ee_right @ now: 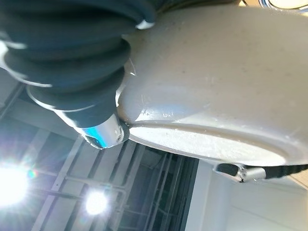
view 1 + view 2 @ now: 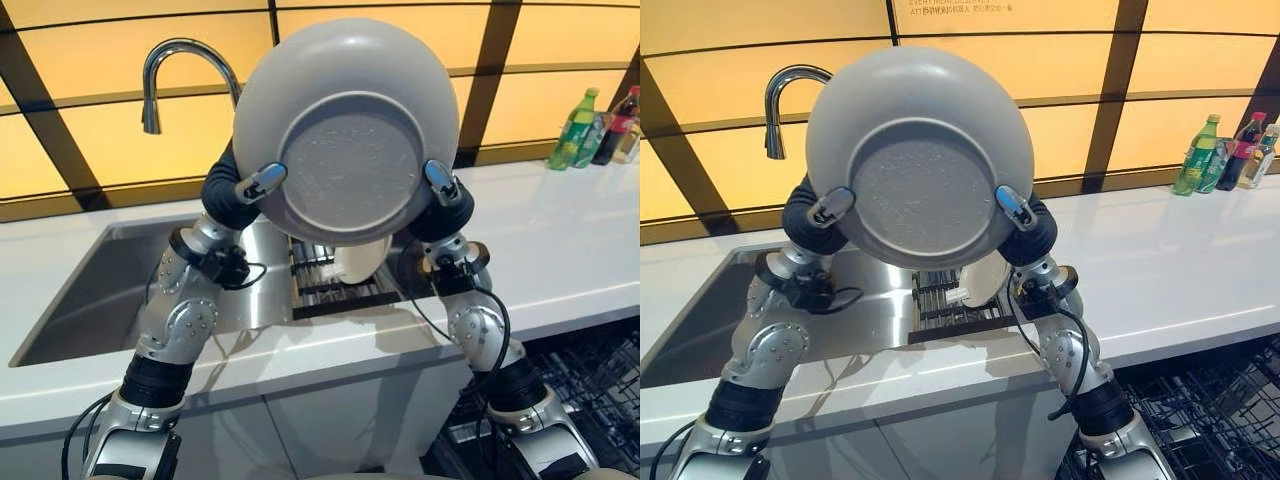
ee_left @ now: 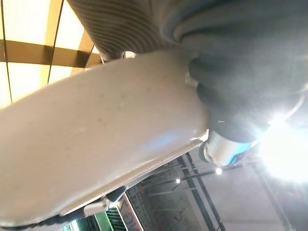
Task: Pick up plates and place into dishwasher.
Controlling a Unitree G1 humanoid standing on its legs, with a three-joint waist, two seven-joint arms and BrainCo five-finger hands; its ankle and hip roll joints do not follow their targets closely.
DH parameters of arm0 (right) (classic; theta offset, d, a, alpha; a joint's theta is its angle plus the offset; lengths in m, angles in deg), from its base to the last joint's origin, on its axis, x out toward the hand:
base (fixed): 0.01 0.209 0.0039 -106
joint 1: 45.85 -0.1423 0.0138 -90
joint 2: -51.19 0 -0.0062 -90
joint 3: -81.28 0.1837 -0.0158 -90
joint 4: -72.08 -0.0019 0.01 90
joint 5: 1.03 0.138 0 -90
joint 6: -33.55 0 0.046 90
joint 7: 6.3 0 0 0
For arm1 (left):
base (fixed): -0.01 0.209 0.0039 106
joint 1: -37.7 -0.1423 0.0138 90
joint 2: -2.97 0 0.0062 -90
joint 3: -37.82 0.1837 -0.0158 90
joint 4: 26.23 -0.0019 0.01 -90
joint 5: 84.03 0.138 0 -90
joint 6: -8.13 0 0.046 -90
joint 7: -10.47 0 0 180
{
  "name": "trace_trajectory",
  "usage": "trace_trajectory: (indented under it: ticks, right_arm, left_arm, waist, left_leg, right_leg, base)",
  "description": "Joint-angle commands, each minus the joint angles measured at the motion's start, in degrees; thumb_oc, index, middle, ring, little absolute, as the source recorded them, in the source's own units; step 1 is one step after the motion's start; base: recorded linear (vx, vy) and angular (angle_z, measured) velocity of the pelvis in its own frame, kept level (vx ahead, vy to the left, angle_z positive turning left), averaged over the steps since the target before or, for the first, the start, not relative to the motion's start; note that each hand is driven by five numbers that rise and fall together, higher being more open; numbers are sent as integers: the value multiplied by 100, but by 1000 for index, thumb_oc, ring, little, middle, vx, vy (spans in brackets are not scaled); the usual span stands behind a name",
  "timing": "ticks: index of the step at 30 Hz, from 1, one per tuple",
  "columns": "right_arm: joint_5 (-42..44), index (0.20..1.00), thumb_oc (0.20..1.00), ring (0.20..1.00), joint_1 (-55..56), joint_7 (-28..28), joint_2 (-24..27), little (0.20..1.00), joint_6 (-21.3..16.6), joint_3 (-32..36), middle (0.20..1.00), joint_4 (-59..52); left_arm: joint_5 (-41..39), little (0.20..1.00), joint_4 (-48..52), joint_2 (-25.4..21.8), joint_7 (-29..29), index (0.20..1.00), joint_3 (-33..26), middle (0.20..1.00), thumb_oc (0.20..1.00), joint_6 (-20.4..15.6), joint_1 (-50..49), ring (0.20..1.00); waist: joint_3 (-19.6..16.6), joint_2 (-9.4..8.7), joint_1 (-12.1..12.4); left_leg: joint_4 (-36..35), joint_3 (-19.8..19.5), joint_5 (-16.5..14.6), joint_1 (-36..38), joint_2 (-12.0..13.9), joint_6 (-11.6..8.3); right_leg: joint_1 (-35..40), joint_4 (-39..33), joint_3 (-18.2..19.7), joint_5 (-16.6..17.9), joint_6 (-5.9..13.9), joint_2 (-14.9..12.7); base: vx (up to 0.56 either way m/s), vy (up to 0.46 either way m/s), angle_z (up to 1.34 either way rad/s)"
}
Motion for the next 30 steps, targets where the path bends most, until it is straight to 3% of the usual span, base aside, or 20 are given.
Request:
trace_trajectory:
  ticks: [1, 13, 14, 15, 16, 21, 30]
  right_arm:
    - [-397, 200, 200, 200, -369, -13, -377, 200, 192, -196, 200, -605]
    - [-958, 200, 200, 200, -278, -497, -137, 200, 108, -72, 200, -427]
    - [-983, 200, 200, 200, -279, -540, -119, 200, 75, -55, 200, -399]
    - [-986, 200, 200, 200, -280, -547, -117, 200, 74, -54, 200, -396]
    - [-1020, 200, 200, 200, -268, -602, -69, 200, 38, -7, 200, -377]
    - [-1178, 200, 200, 200, -240, -734, 17, 200, -64, 164, 200, -348]
    - [-1545, 200, 200, 200, -84, -947, 262, 200, -126, 604, 200, -332]
  left_arm:
    - [326, 200, -517, -11, 48, 200, 440, 200, 200, 156, 338, 200]
    - [466, 200, -557, -24, -286, 200, 409, 200, 200, 230, 290, 200]
    - [454, 539, -602, -52, -408, 539, 392, 539, 539, 301, 284, 539]
    - [448, 677, -604, -55, -432, 677, 390, 677, 677, 310, 284, 677]
    - [461, 1000, -663, -85, -715, 1000, 340, 1000, 1000, 359, 253, 1000]
    - [232, 1000, -822, -39, -1250, 1000, 109, 1000, 1000, 294, 118, 1000]
    - [565, 1000, -1044, -84, -1885, 1000, -392, 1000, 1000, -191, -126, 1000]
  waist:
    - [-168, -37, 133]
    - [-170, -35, 73]
    - [-171, -35, 71]
    - [-171, -35, 70]
    - [-185, -36, 64]
    - [-187, -43, 61]
    - [-171, -36, 30]
  left_leg:
    - [87, 65, -974, 527, 200, 20]
    - [56, 81, -956, 534, 215, 19]
    - [51, 85, -956, 538, 218, 20]
    - [50, 84, -956, 539, 219, 19]
    - [40, 81, -946, 539, 225, 18]
    - [47, 100, -937, 537, 243, 14]
    - [88, 87, -946, 566, 275, -26]
  right_leg:
    - [-714, -5, -161, 617, 119, -32]
    - [-725, 6, -145, 617, 96, 2]
    - [-724, 8, -149, 614, 98, 2]
    - [-724, 8, -151, 614, 98, 3]
    - [-725, 14, -150, 609, 96, 10]
    - [-722, 35, -166, 594, 82, 21]
    - [-694, 103, -179, 537, 50, 53]
  base:
    - [0, 0, 0]
    - [0, 0, 0]
    - [0, 0, 0]
    - [-43, 8, 2]
    - [-38, 4, 2]
    - [-62, -6, 1]
    - [-39, -16, 0]
